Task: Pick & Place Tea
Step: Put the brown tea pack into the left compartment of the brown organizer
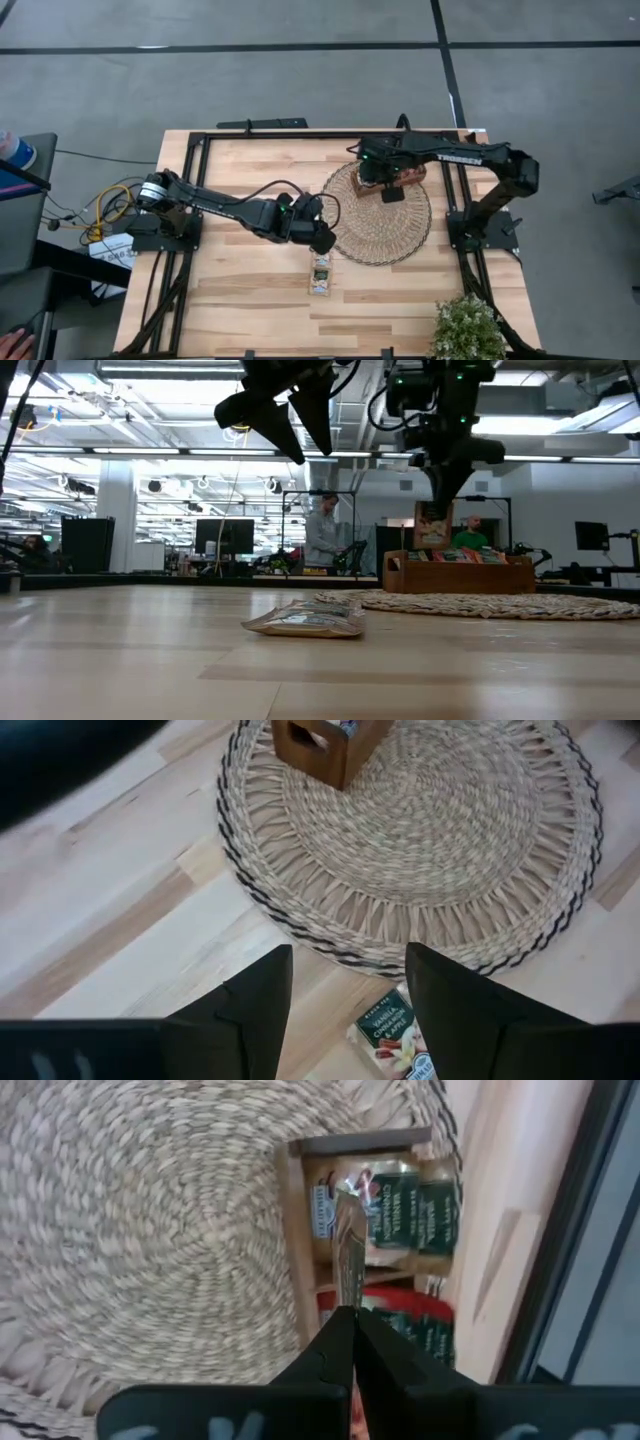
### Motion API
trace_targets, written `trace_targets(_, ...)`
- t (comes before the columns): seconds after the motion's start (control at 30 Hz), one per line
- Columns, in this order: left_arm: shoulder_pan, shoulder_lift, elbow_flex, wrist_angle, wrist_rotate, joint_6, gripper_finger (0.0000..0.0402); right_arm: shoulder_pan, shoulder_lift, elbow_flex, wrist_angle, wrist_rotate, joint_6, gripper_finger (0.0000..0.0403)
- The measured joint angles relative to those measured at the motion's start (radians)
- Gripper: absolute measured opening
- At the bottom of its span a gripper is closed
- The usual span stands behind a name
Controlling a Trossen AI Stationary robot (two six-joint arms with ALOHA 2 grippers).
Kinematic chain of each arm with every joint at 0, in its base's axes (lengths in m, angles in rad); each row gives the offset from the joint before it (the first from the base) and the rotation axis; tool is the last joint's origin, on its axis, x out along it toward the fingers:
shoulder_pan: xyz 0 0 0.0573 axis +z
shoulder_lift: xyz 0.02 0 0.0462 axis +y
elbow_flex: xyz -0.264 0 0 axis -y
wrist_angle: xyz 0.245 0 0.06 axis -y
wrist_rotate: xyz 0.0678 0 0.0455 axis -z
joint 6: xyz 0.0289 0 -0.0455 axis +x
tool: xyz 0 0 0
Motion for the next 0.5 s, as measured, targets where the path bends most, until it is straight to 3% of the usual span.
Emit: trace_targets(0.5, -0.030, 0.000, 0.000, 0.007, -0.028, 0.001, 0.0188, -0.057, 0.138, 0.061, -0.003, -0.048, -0.131, 0.0000)
